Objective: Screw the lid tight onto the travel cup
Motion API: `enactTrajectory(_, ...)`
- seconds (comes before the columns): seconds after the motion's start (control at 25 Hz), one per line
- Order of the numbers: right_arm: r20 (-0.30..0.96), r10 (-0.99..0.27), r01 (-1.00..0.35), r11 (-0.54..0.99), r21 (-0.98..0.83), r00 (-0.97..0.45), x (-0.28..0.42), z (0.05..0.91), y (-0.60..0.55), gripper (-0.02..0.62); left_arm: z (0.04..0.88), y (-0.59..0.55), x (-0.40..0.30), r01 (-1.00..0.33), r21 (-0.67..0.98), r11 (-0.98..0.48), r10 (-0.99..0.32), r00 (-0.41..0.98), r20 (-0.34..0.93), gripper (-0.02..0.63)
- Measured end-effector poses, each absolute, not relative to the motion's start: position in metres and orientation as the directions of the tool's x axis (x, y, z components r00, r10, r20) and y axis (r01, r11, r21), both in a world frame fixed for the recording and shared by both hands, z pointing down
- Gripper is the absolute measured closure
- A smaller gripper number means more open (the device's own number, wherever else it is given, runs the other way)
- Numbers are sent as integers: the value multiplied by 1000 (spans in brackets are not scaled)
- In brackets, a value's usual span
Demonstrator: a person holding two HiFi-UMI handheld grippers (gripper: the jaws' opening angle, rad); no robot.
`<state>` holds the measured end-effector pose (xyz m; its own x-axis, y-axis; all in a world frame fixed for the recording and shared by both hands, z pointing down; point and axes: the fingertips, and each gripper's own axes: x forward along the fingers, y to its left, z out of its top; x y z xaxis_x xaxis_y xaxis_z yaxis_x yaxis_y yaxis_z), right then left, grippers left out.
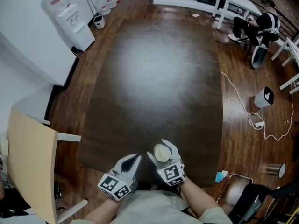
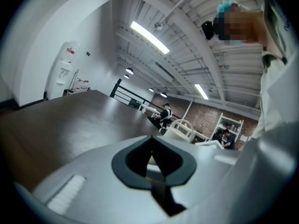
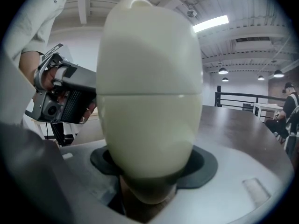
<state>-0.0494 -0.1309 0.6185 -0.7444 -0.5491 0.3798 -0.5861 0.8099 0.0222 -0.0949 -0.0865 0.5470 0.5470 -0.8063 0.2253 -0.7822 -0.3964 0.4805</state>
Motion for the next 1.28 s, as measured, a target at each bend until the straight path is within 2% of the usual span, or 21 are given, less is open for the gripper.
enactTrajectory(0.44,384,-581,-604,794,74,-718,-53,627,-128,295,563,-84,-96,-766,522,-374,-789,559,254,603)
enactTrajectory(0.88,419,-542,-596,803,3,-728,-50,632,-134,293,554,-91,-102,-745,564,-356,-808,549,215,603)
enactTrajectory(1.08,456,-520,-600,799,-39,-722,-44,632,-132,252,544,-95,-99,-728,575,-373,-815,553,171,603)
enactTrajectory(1.28,492,-563,-669,741,-54,-664,-14,629,-119,233,536,-97,-100,-735,547,-401,-816,558,152,603)
